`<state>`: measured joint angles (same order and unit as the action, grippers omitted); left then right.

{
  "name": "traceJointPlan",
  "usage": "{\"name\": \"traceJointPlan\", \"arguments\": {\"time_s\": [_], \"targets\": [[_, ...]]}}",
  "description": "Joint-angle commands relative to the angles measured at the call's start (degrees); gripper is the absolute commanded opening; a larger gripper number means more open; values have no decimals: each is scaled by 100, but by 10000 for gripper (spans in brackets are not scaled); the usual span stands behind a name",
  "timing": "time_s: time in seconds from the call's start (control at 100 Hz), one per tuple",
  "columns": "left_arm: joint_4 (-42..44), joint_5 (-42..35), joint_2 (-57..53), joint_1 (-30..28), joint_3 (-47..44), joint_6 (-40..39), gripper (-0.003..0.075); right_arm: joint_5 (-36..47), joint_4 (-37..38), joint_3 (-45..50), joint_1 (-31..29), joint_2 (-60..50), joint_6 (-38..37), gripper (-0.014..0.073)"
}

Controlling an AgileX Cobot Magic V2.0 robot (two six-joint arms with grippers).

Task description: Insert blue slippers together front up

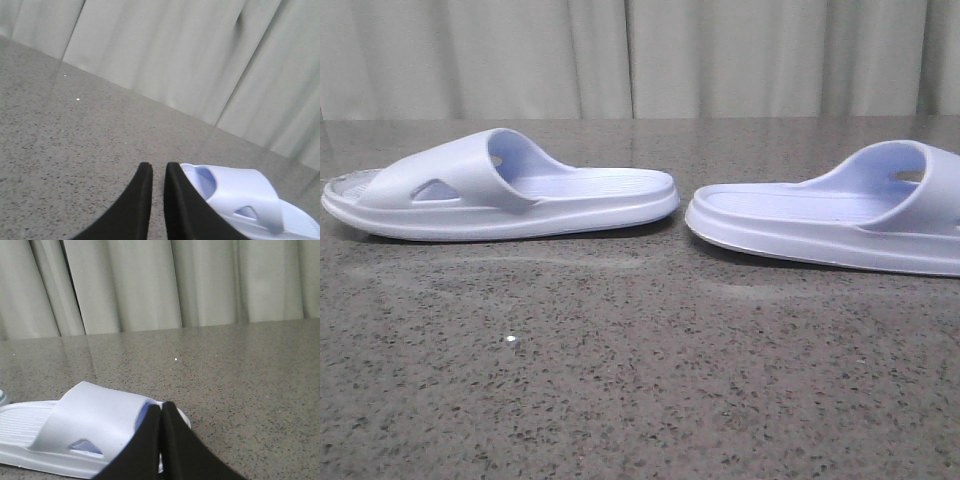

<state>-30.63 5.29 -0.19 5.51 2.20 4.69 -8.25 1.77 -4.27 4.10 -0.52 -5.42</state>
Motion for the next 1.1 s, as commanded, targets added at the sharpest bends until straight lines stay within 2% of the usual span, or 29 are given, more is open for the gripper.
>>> {"name": "traceJointPlan", "arguments": {"time_s": [0.0,0.2,0.46,0.64,0.84,0.91,0.96,1.09], "targets": [[-249,18,77,56,548,-49,15,100,-7,-593,-28,-23,14,-90],[-538,614,1087,56,1598,-49,15,-290,-7,-1548,-28,548,14,-88],[-362,1701,2836,56,3236,98,15,-1430,-237,-2725,-28,1704,14,-89],[-352,1787,3540,56,3451,188,15,-2089,-657,-3378,-28,2378,14,-89],[-352,2075,3903,56,3440,201,16,-2295,-929,-3461,-28,2671,14,-79],[-352,2075,3932,56,3440,201,20,-2292,-1003,-3461,-28,2682,14,-30],[-352,2064,3942,56,3440,201,36,-2263,-1092,-3461,-28,2682,14,36],[-352,2055,3942,56,3440,201,148,-2156,-1219,-3461,-28,2682,14,237]]}}
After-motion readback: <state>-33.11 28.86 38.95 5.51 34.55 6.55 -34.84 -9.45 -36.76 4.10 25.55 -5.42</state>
